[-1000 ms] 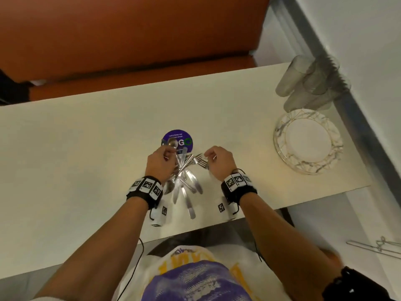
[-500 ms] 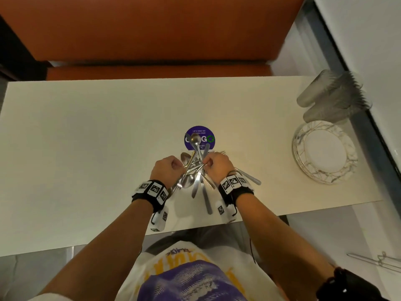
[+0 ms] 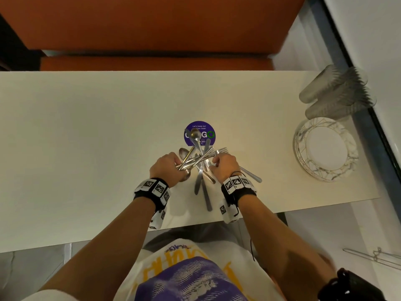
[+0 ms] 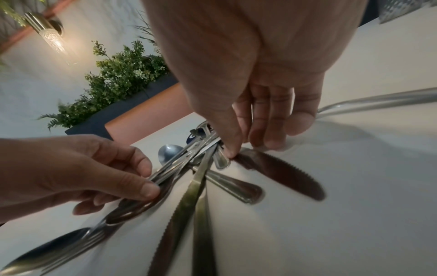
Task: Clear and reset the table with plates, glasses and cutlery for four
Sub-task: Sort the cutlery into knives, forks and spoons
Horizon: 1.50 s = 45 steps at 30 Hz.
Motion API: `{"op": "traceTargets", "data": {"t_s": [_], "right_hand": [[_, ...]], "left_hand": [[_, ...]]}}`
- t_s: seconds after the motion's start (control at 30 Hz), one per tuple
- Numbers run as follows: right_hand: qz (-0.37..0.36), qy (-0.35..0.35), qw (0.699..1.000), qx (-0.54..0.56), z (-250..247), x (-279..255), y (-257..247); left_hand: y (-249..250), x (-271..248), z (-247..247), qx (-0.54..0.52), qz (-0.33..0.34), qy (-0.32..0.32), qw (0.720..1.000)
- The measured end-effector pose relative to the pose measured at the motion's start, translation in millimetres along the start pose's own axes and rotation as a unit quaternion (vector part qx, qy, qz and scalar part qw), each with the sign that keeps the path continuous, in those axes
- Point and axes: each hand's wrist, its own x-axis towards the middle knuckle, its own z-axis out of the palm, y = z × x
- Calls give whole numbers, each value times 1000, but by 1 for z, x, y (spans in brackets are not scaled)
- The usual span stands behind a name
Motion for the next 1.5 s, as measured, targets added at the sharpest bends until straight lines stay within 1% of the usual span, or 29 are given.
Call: {"op": "traceTargets", "data": {"t_s": [0.1, 0.23, 0.33, 0.43, 0.7, 0.83, 0.93, 1.17, 1.37, 1.5], "right_hand": [[-2, 1, 1000, 5, 1, -2, 0], [-30, 16, 999, -8, 5, -6, -4], [-40, 16, 999, -18, 7, -7, -13], [-37, 20, 998, -44, 7, -8, -23], [54, -25, 998, -12, 10, 0, -30], [64, -24, 997, -27, 7, 0, -33], [73, -16, 997, -18, 6, 0, -32], [55, 30, 997, 36, 1, -4, -13], [54, 18, 998, 28, 0, -6, -8], [56, 17, 998, -4, -9, -5, -3]], "left_hand": [[8, -1, 3, -4, 23, 20, 1000], [21, -3, 11, 26, 48, 52, 997], [25, -4, 14, 44, 34, 52, 997], [23, -4, 14, 26, 13, 43, 999], [13, -2, 8, -16, -22, 31, 999], [14, -1, 8, -25, -30, 30, 999], [13, 0, 8, -34, -34, 25, 999], [11, 3, 9, -45, -38, 19, 998], [11, 4, 10, -59, -43, 19, 997], [13, 4, 9, -54, -44, 21, 997]]}}
